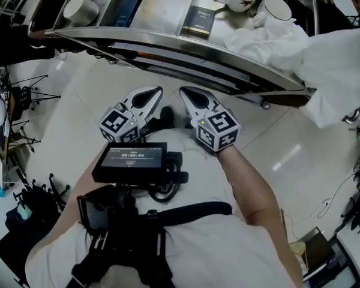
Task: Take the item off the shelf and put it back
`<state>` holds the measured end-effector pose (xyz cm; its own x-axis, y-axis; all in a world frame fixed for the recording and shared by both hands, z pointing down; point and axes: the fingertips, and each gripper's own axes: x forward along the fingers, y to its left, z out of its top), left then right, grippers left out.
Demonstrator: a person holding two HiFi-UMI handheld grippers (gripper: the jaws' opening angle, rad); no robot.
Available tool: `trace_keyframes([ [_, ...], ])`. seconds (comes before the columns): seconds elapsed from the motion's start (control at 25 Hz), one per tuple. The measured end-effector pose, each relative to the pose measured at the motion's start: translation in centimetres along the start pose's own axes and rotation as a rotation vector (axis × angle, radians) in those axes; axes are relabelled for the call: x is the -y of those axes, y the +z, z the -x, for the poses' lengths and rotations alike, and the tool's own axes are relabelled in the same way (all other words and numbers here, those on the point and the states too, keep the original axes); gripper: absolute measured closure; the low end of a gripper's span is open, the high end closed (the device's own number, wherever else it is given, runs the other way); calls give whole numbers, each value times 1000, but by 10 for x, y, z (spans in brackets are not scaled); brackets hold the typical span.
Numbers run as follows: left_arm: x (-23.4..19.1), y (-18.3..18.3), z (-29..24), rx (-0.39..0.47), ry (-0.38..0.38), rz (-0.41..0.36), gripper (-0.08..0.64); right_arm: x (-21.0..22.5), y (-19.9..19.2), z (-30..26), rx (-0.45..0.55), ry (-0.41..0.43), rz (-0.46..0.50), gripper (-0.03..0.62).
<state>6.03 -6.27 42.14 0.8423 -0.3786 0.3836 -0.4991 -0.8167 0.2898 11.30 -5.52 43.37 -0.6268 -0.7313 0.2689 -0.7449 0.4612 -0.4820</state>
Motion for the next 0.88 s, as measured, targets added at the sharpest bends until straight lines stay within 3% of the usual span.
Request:
trace_keyframes([
  [0.2, -3, 6, -4, -23, -72, -53, 551, 0, 12, 0, 21, -65, 12, 588],
  [0.56, -5, -4, -5, -42, -143, -43, 551, 3, 8, 1, 31, -151, 24, 588],
  [0.88, 0, 1, -8, -38, -180, -49, 551, 0, 9, 3, 46, -175, 24, 588],
])
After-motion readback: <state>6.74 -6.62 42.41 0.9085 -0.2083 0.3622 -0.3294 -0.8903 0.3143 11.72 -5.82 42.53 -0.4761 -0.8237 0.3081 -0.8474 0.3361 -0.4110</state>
